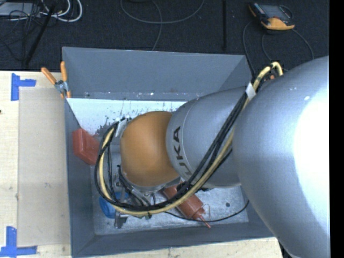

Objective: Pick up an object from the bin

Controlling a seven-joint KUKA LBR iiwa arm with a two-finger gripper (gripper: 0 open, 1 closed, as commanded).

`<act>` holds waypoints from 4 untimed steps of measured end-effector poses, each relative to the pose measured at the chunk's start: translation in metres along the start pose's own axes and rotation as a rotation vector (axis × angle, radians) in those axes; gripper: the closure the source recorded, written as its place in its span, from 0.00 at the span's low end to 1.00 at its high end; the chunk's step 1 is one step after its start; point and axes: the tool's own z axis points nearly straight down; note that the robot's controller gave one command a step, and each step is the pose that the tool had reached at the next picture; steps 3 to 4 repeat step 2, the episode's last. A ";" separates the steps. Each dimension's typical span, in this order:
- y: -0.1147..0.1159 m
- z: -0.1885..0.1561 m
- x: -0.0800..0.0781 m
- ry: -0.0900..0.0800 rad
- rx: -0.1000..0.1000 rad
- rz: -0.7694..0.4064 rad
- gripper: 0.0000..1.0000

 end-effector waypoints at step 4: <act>-0.003 -0.115 -0.015 -0.010 -0.005 0.003 1.00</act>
Offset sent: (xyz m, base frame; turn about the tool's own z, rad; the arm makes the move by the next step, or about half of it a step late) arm 0.0120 -0.0135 0.0797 -0.0094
